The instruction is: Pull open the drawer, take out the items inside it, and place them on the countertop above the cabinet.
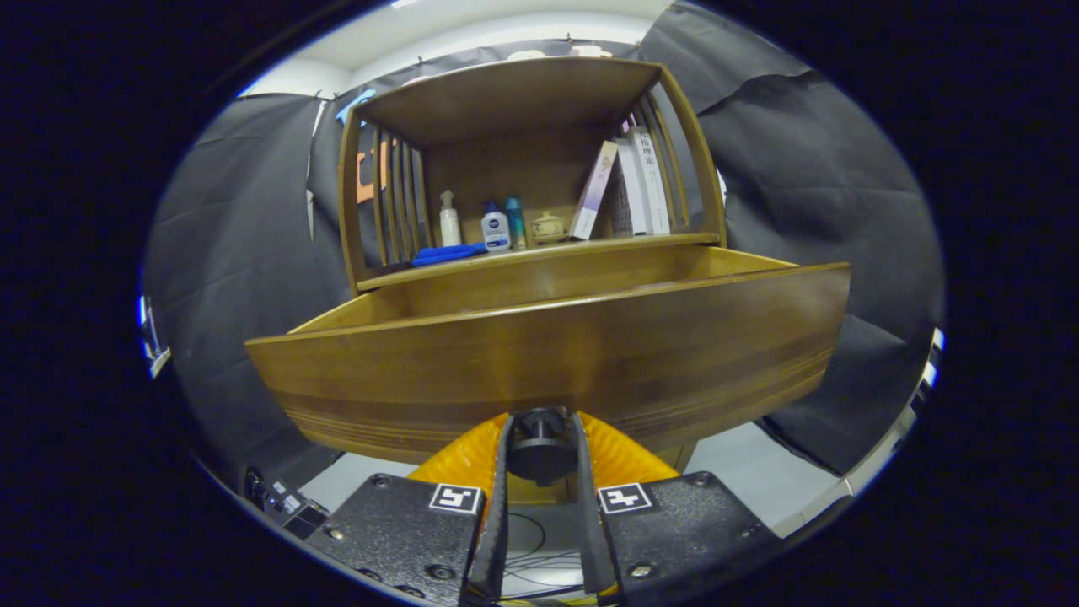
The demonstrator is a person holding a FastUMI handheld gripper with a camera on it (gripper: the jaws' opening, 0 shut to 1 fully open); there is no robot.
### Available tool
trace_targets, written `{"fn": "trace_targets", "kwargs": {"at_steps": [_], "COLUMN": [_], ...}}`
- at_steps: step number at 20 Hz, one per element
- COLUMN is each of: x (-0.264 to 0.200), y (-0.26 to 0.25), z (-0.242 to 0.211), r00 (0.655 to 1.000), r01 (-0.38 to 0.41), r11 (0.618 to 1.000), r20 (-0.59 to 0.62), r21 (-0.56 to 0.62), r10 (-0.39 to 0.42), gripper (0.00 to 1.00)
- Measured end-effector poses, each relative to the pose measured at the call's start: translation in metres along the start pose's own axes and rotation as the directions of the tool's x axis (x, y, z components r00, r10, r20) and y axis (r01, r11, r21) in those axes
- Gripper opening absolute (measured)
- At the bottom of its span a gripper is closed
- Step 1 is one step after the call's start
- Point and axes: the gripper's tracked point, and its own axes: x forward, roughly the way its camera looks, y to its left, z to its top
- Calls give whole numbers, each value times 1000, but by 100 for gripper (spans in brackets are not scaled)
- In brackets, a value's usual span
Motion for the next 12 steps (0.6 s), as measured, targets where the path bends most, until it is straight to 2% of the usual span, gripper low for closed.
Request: {"fn": "trace_targets", "kwargs": {"at_steps": [12], "x": [-6], "y": [0], "z": [-2], "r00": [1000], "r01": [-18], "r11": [1000], "r20": [-5], "r21": [-6], "r10": [18], "gripper": [37]}}
